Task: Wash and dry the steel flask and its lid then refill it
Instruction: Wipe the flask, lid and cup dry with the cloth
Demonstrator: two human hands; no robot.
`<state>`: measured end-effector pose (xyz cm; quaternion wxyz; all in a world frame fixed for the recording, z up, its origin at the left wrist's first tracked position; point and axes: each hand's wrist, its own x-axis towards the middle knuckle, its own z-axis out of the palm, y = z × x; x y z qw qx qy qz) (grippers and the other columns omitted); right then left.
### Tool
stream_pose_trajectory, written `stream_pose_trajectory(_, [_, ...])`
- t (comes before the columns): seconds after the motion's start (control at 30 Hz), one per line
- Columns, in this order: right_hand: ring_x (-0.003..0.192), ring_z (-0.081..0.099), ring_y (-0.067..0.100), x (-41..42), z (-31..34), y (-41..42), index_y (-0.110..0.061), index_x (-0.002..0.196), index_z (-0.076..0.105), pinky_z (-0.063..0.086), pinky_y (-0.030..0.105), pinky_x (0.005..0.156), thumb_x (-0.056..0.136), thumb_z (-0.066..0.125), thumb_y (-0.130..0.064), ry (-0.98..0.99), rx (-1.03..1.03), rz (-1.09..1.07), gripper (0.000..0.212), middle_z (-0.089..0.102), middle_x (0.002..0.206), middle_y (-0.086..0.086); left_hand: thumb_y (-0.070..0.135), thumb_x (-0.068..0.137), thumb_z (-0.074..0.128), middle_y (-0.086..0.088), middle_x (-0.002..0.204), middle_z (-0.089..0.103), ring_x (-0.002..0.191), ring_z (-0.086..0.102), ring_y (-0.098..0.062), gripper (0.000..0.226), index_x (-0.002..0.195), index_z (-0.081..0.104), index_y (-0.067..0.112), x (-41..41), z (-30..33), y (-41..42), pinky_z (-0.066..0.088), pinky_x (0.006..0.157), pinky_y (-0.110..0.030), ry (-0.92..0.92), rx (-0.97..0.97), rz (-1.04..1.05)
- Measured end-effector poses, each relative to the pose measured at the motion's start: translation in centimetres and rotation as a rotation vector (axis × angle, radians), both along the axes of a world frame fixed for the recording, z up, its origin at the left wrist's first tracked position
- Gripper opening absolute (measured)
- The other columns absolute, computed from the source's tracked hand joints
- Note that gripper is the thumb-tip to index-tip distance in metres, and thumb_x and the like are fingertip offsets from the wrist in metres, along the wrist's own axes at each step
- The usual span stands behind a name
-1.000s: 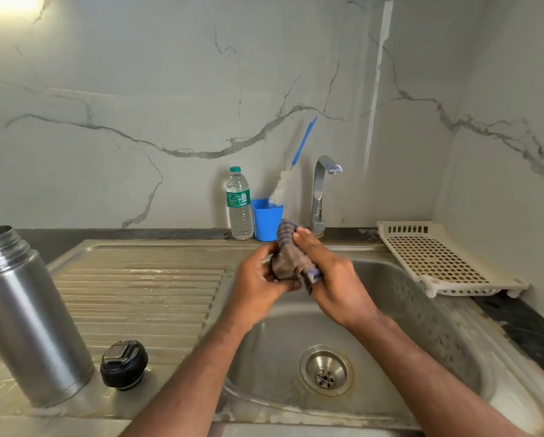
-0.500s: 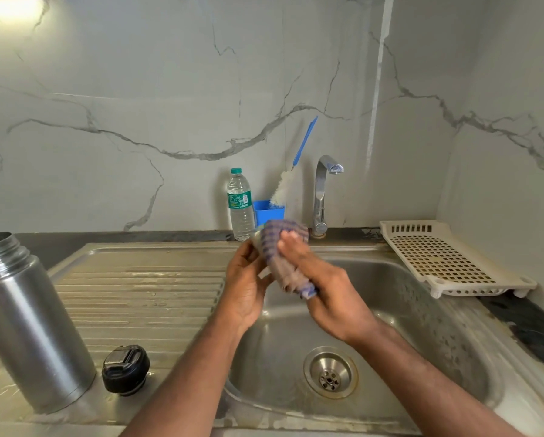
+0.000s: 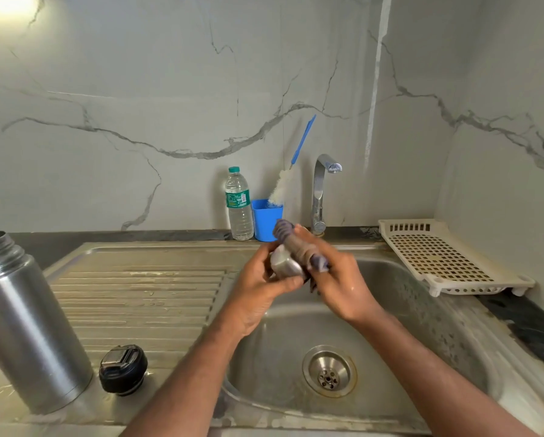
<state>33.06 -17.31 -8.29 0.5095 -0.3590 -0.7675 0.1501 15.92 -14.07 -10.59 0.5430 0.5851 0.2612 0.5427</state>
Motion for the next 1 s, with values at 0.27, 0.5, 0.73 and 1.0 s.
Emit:
stream_pose_trajectory(0.27, [0.153, 0.029, 0.021, -0.5, 0.0, -0.9, -0.003, 0.147, 0.049, 0.027, 0.049, 0.124, 0.096, 0.048, 0.004, -0.293, 0.218, 0.054, 0.051, 0.041, 0.159, 0.008, 0.000, 0.059, 0.087, -0.025, 0.129, 0.065, 0.123, 0.059, -0.044, 0.076, 0.131, 0.062, 0.008, -0.6, 0.3, 0.9, 0.046, 0.104, -0.056, -0.135, -0.072, 0.029])
stream_pose_trajectory(0.5, [0.155, 0.023, 0.020, 0.7, -0.1, -0.6, -0.005, 0.150, 0.047, 0.025, 0.048, 0.125, 0.086, 0.049, 0.008, -0.402, 0.267, 0.019, 0.065, 0.036, 0.162, 0.007, -0.013, 0.068, 0.083, -0.014, 0.121, 0.071, 0.109, 0.069, -0.030, 0.067, 0.128, 0.062, 0.008, -0.9, 0.3, 0.6, 0.059, 0.087, -0.038, -0.048, 0.018, 0.113])
stream_pose_trajectory(0.73, [0.153, 0.029, 0.018, 0.8, 0.5, -0.2, -0.005, 0.146, 0.051, 0.030, 0.049, 0.123, 0.085, 0.051, 0.013, -0.222, 0.188, 0.005, 0.064, 0.043, 0.158, 0.005, -0.023, 0.065, 0.078, -0.012, 0.120, 0.071, 0.107, 0.069, -0.025, 0.072, 0.127, 0.061, 0.010, -1.0, 0.4, 0.2, 0.059, 0.085, -0.035, -0.004, 0.062, 0.055])
stream_pose_trajectory(1.0, [0.133, 0.057, 0.021, 0.0, 1.4, -0.2, -0.002, 0.127, 0.066, 0.047, 0.038, 0.111, 0.101, 0.049, 0.002, 0.345, -0.071, 0.230, 0.032, 0.067, 0.135, 0.008, 0.006, 0.057, 0.096, -0.013, 0.121, 0.068, 0.110, 0.064, -0.025, 0.079, 0.128, 0.065, 0.017, -0.8, 0.7, 0.0, 0.054, 0.097, -0.042, -0.191, -0.013, -0.200])
